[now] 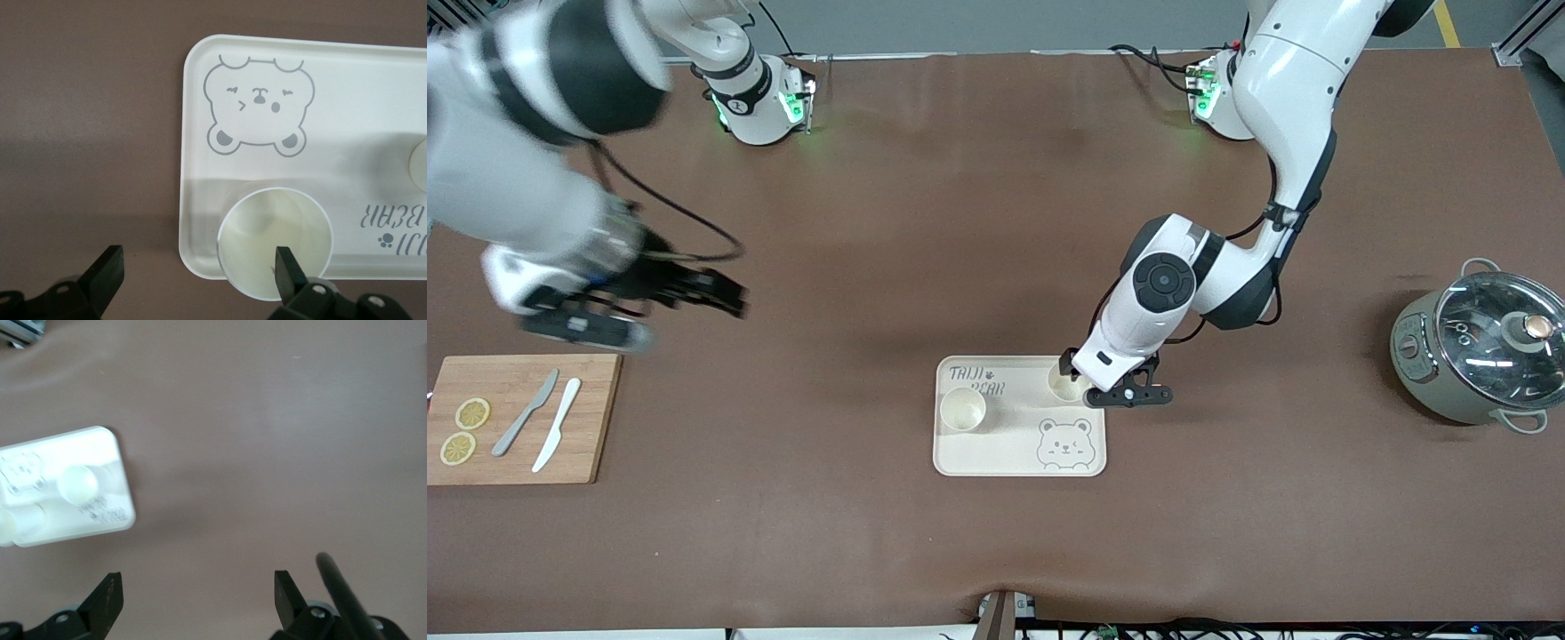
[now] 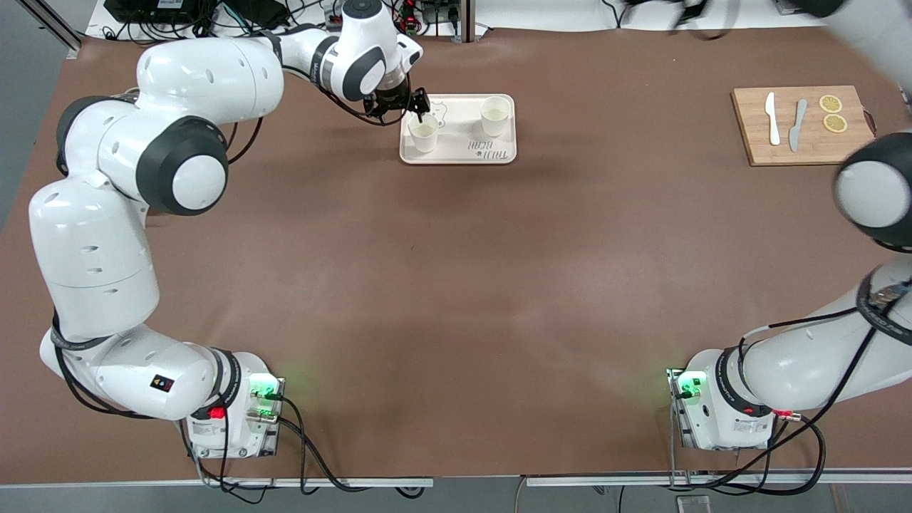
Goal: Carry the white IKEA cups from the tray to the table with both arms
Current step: 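Lower the left gripper onto a white cup while the right gripper reaches the tray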
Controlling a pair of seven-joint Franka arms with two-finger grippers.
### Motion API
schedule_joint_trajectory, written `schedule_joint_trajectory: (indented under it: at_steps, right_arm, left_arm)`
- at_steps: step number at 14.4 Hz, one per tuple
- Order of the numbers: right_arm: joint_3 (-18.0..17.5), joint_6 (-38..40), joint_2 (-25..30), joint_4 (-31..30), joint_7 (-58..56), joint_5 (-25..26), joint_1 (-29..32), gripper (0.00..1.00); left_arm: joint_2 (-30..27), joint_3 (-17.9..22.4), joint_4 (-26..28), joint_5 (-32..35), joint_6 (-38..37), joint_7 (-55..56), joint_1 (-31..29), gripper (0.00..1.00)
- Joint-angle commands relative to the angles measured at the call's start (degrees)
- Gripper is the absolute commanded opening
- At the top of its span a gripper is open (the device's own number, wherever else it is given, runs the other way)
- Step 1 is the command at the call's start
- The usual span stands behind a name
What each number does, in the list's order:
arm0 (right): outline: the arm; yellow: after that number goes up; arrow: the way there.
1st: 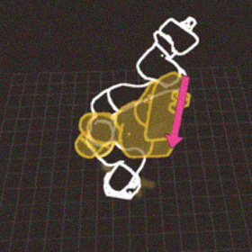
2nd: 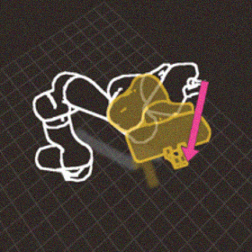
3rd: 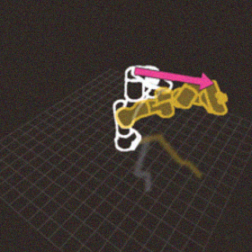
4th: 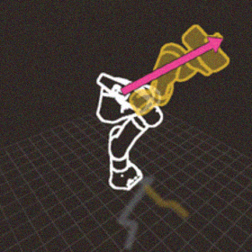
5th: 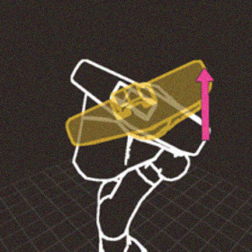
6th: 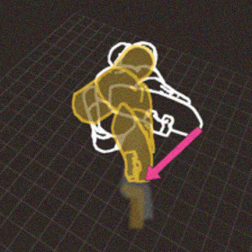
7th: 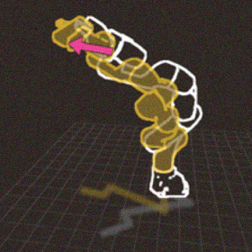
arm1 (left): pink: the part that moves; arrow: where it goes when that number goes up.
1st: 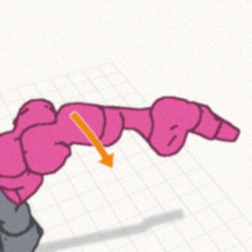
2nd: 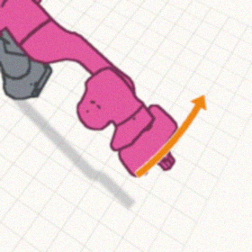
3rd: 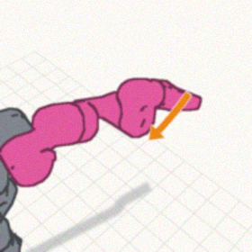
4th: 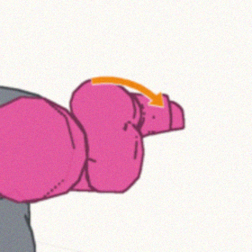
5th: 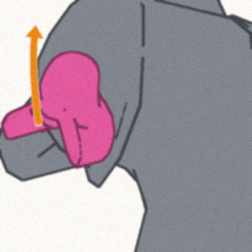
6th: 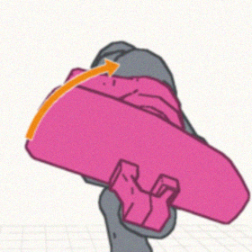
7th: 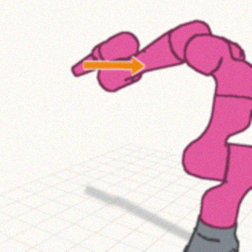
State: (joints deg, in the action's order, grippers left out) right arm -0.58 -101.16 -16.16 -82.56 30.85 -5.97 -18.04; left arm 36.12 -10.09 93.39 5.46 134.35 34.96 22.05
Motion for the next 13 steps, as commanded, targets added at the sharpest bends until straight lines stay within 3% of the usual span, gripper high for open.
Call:
schedule_joint_trajectory:
  at_steps: [1, 9, 13]
  right_arm:
    - [0.7, -5.4, -7.6, 3.5, 10.0, -0.1, -5.8, 1.00]
    - [0.8, -15.5, -17.4, 4.1, 14.2, 3.9, -12.0, 1.00]
    - [0.9, -16.7, -23.4, 9.0, 17.7, 5.1, -14.2, 1.00]
  left_arm:
    - [-1.8, 0.2, 2.4, 1.4, 1.3, 1.7, 0.2, 1.00]
    - [-0.9, 0.2, 2.7, 2.2, 2.5, 2.0, 0.5, 1.00]
    - [-0.1, 0.3, 2.7, 3.9, 3.4, 2.0, 0.3, 1.00]
